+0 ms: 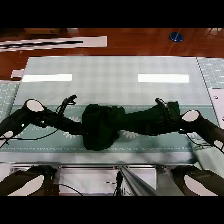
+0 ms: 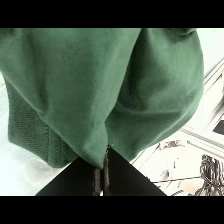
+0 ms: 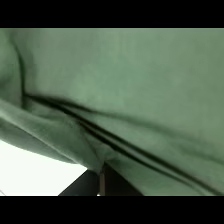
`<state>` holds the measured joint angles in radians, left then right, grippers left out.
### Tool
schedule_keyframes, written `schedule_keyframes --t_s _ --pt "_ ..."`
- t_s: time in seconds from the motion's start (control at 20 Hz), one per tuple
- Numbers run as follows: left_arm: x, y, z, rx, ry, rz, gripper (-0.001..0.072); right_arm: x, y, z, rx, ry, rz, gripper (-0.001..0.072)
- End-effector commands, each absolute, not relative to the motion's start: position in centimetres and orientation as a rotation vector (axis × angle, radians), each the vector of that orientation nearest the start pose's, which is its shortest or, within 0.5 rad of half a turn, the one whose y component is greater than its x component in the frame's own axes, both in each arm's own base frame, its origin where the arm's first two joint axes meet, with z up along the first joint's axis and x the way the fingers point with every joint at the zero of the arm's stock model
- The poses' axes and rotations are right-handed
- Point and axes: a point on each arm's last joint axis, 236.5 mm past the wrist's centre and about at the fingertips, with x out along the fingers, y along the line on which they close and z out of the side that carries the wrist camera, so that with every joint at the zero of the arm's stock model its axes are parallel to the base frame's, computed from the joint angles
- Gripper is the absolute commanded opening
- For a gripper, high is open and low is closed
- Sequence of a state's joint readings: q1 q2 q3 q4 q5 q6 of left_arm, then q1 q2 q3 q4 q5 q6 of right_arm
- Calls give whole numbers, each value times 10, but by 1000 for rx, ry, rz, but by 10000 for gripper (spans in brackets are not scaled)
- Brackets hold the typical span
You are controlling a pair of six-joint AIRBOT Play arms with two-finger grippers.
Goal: Fold the shirts.
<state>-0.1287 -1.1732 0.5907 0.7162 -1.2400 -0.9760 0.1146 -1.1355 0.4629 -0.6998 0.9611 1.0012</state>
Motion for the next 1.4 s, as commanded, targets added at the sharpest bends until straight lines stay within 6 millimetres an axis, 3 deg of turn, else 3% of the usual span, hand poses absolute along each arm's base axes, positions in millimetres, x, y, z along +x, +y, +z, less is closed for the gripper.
schedule_keyframes --t_s 0.0,0.1,0.2,0.25,0.3,0.45,0.5,0.6,0.7,0.8,0.9,1.05,1.15,1.25,1.35 --pt "202 -196 -50 -383 1506 -880 25 233 185 -76 444 1367 688 28" --pt "216 -197 -27 -365 1444 -901 24 246 191 -31 370 1275 778 28" --pt "242 -193 22 -326 1305 -917 23 265 189 33 238 1122 827 28" --pt "258 -186 56 -297 1201 -901 23 278 179 67 156 1032 788 28" --pt "273 -172 88 -246 1101 -852 22 291 162 99 70 943 714 28" --pt "300 -100 184 -65 840 -557 23 319 89 200 -115 674 376 28" --pt "299 -82 215 -25 761 -483 23 320 69 229 -136 603 286 27" --pt "288 -70 281 21 591 -415 22 313 51 272 -134 505 203 27" --pt "270 -73 333 73 457 -403 22 304 50 308 -116 426 197 27" --pt "253 -75 369 114 367 -392 22 297 48 339 -104 363 189 27" --pt "237 -76 388 137 337 -383 23 289 44 362 -78 321 169 27" --pt "214 -82 383 95 410 -399 22 269 44 369 -52 361 177 27" --pt "197 -86 362 66 521 -417 22 250 45 355 -57 461 188 27" --pt "176 -95 342 32 640 -464 22 229 51 327 -46 609 224 27" --pt "164 -115 333 -38 704 -560 22 214 74 300 0 759 320 27"
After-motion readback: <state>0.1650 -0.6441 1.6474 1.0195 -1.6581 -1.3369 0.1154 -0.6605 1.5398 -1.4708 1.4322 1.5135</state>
